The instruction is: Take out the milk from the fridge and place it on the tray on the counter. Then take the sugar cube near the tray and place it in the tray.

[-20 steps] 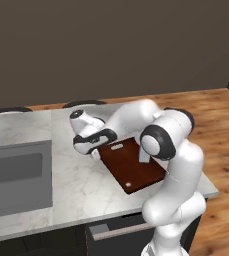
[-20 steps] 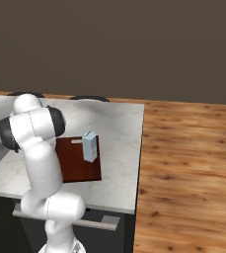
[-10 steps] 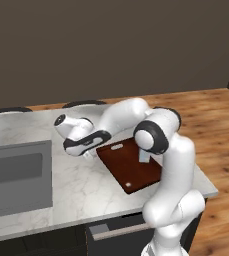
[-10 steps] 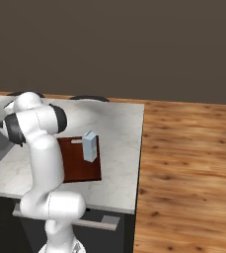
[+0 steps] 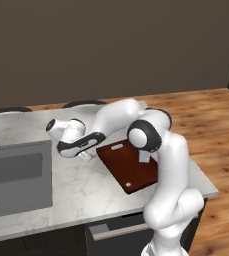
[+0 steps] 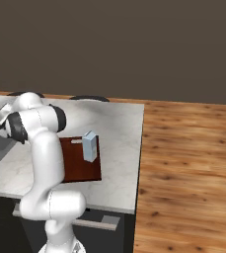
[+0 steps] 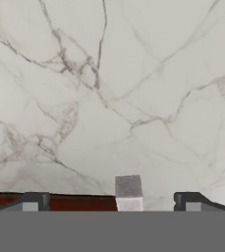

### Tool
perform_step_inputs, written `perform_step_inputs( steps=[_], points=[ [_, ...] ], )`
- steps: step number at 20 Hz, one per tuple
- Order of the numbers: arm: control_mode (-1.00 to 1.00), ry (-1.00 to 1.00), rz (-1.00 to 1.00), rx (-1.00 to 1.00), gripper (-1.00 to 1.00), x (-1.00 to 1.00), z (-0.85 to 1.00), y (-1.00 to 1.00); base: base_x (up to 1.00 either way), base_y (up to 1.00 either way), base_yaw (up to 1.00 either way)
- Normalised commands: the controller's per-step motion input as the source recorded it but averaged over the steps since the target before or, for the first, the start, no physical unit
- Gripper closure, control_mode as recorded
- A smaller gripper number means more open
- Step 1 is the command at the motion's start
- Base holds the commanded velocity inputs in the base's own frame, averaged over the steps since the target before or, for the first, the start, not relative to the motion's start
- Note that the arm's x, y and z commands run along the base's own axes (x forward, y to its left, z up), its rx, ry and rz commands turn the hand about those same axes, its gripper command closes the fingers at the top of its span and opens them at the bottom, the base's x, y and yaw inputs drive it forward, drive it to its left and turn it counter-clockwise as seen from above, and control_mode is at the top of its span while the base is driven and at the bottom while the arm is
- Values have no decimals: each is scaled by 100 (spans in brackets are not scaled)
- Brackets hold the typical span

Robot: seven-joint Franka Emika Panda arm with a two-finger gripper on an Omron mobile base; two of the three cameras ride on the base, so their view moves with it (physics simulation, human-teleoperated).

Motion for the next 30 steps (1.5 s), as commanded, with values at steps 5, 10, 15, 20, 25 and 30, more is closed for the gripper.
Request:
perform_step_inputs(
  steps=[5, 10, 15, 20, 25, 30],
  points=[
    [-100, 0, 4, -6, -100, 0, -9, -5, 0, 0, 0],
    [-100, 0, 7, 0, -100, 0, -11, -30, 0, 0, 0],
    [-100, 0, 8, 0, -100, 0, -3, -37, 0, 0, 0],
    [-100, 0, 9, 0, -100, 1, -7, -10, 0, 0, 0],
    [-100, 0, 8, 0, -100, 5, -18, 0, 0, 0, 0],
    [-100, -1, 8, 0, -100, 12, -12, 0, 0, 0, 0]
  ],
)
